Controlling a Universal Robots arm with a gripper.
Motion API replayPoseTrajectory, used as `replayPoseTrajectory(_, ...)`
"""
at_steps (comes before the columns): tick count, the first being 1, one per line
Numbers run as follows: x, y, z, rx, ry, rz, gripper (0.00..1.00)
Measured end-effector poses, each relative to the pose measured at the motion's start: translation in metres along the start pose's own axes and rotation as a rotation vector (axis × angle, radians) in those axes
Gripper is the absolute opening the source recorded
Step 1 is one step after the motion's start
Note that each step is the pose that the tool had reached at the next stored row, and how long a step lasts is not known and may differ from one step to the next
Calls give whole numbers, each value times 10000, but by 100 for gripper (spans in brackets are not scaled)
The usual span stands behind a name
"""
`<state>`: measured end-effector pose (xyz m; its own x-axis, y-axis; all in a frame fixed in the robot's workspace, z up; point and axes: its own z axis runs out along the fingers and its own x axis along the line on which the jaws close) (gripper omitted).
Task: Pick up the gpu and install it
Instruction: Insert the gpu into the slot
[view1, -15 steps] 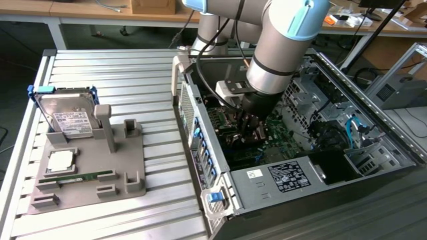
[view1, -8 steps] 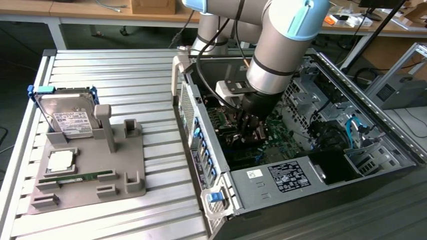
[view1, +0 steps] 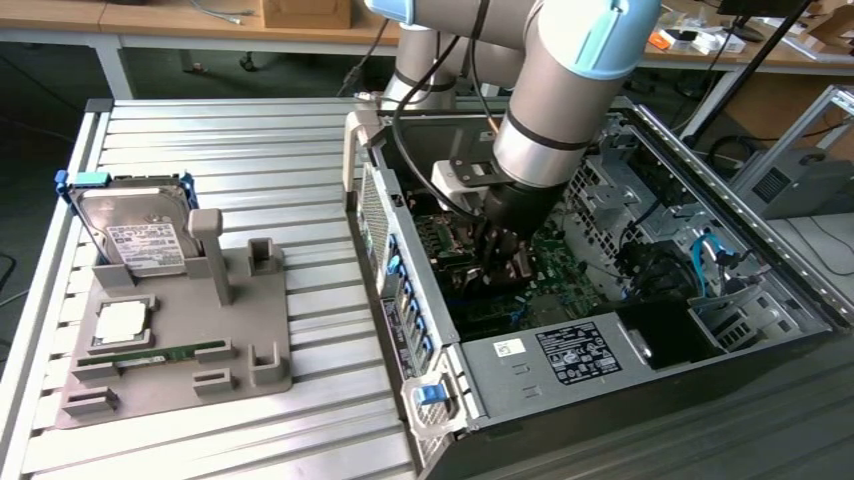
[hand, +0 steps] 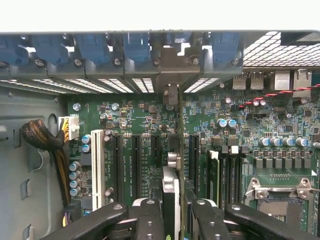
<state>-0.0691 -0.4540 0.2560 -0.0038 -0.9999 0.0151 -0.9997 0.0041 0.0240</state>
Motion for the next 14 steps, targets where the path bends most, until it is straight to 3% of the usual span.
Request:
replayPoseTrajectory(6,-1,0,-1,-2,6,0,27)
replayPoseTrajectory(14,-1,0,17,-8,-37,0,27)
